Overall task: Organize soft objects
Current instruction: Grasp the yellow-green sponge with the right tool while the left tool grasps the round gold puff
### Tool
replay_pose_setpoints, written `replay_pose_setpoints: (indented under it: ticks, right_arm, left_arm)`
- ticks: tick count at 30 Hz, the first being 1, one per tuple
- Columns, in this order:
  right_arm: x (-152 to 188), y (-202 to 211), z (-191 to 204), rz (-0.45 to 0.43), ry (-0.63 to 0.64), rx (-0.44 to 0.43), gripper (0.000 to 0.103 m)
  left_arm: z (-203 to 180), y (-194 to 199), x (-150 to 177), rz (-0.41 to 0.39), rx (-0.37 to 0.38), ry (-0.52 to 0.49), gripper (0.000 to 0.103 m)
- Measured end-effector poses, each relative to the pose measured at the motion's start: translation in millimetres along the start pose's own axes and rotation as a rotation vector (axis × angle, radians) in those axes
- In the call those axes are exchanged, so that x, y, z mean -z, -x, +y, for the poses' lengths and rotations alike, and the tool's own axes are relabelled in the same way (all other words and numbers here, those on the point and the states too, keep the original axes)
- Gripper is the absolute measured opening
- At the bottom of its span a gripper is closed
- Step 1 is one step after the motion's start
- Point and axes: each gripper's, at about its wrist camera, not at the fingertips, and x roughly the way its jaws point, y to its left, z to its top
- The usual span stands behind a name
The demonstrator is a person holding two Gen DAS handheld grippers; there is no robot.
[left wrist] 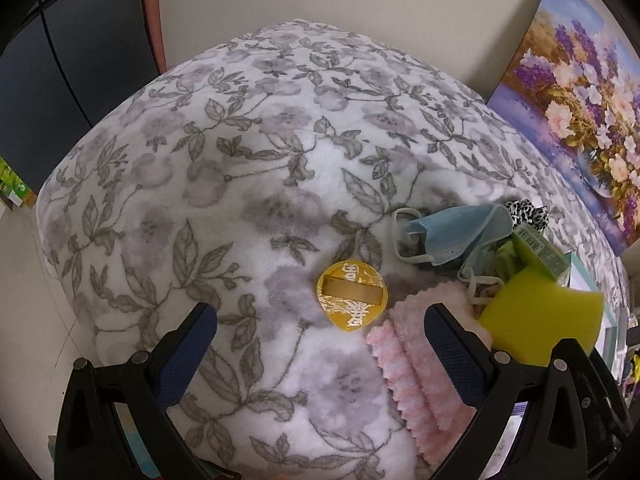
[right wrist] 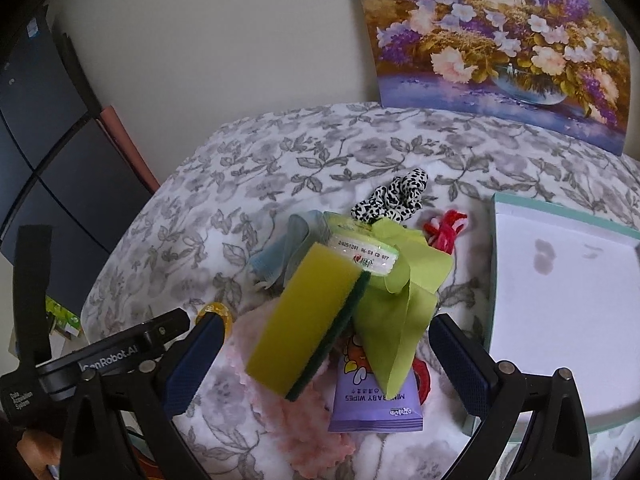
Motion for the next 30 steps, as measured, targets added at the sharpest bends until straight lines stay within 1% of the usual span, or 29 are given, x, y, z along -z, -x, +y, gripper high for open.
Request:
replay_pose_setpoints:
  ticks: [2,4,5,7,8,10,11,12,14,15,16,18,20,22,23,25,27,30]
  right_arm:
    - [1,0,1,0.002,0.005,0.003,0.101]
    - [1,0,1,0.003,0.009,0.001,0.092]
    - [1,0,1,0.007,0.009,0.001,0.089]
    - [1,-1,0,0.012,0.007,-0.004,0.078]
    - [1,-1,-1,0.017,0.003,-0.008,0.075]
    - [2,-2,-2,0.024,-0.001,-0.022,0.063]
    - [1,-2,-2,0.028,-0.002,-0.034,0.06]
    - [1,-2,-2,0.03,-0.003,-0.045,0.055]
    - [2,-2,-2,0.035,-0.004,-0.052,0.049]
    - [2,-2,-3,0.037,-0.006,-0.054,0.045]
    - [3,-3,-3,0.041,-0.011,-0.057,0.044]
    - [3,-4,-6,0.048,-0.024,-0.061,0.042]
    - [3,-4,-9,0.049,-0.04,-0.071,0.041]
    - [3,-4,-11,0.05,-0.048,-0.075,0.041]
    - [3,-4,-11,0.05,-0.049,-0.076,0.041]
    - [3,-4,-11,0.053,-0.048,-0.076,0.041]
    - [3,-4,-12,0.056,-0.047,-0.075,0.041]
    - [4,-5,-14,0.061,-0.052,-0.075,0.041]
  left_arm:
    - [-1,-4,0,0.007,0.002,-0.005,0.103]
    - [-3,-8,1,0.013,-0.003,-0.019,0.103]
    - [-4,-9,2,0.016,-0.008,-0.026,0.103]
    - [-7,-14,3,0.024,-0.02,-0.042,0.103]
    - [-8,-16,3,0.028,-0.021,-0.048,0.103]
    - [-11,-21,4,0.038,-0.017,-0.061,0.103]
    - [-13,-24,4,0.042,-0.02,-0.07,0.103]
    - [-15,-26,4,0.046,-0.024,-0.078,0.102]
    - [-19,-31,4,0.052,-0.032,-0.098,0.101]
    - [-21,-34,4,0.054,-0.034,-0.108,0.096]
    - [-23,-36,5,0.058,-0.035,-0.113,0.089]
    - [-24,-41,4,0.068,-0.034,-0.116,0.084]
    - [-24,-46,4,0.08,-0.035,-0.111,0.076]
    - [-23,-50,4,0.086,-0.037,-0.109,0.064]
    - [-23,-53,4,0.093,-0.036,-0.107,0.062]
    - [-23,-58,5,0.11,-0.028,-0.106,0.05]
    - [-24,-61,6,0.121,-0.008,-0.105,0.047]
    - [-23,-60,5,0.11,0.004,-0.098,0.043]
